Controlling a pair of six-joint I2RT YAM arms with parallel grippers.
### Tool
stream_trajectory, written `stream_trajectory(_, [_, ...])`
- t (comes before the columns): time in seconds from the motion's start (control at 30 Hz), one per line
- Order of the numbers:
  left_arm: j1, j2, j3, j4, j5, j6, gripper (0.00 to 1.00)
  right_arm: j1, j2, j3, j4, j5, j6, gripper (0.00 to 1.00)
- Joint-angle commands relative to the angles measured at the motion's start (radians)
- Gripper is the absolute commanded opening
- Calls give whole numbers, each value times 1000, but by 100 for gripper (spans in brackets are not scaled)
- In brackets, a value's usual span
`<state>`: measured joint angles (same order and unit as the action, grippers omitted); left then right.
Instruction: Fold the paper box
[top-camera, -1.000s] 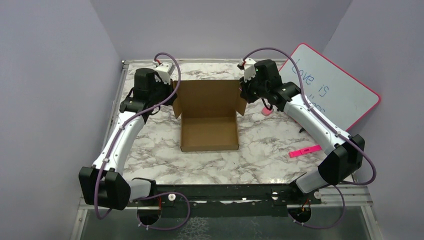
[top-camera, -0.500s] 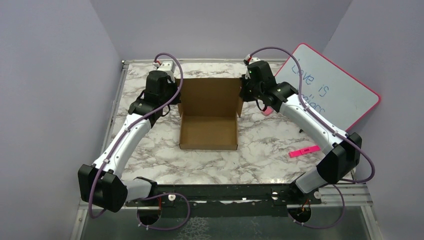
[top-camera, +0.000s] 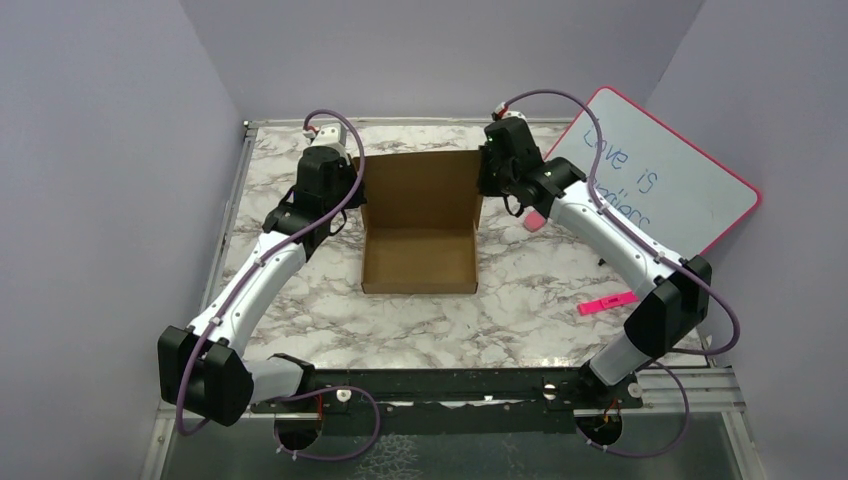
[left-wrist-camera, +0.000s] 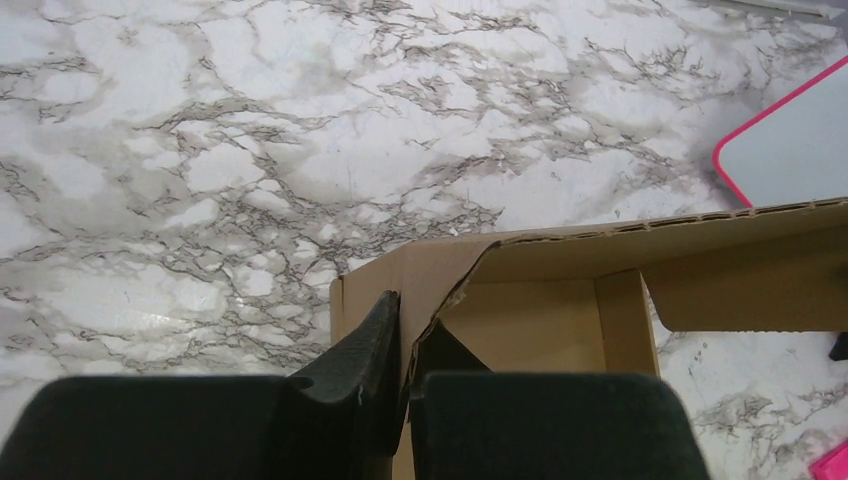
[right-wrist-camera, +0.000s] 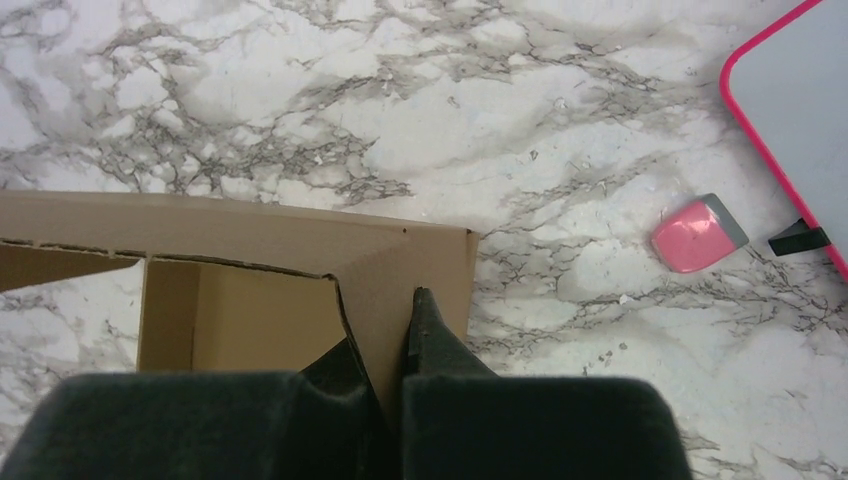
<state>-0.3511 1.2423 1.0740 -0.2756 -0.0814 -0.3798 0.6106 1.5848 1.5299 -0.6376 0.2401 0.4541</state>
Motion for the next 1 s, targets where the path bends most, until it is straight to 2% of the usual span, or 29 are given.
stream_trajectory(0.0, [-15,-14,1,81,-30,-55,8,14,54,63,63,36,75,2])
stream_trajectory(0.53, [-53,36,-21,182,-151,-79,8,43,138,80,185,112,115,2])
stream_trajectory(0.8, [-62,-1,-100,231,-164,-119,9,82,122,27,206,168,141,2])
stream_trajectory(0.97, [-64,-29,-157,256,-166,-144,10,109,80,-65,263,216,168,3])
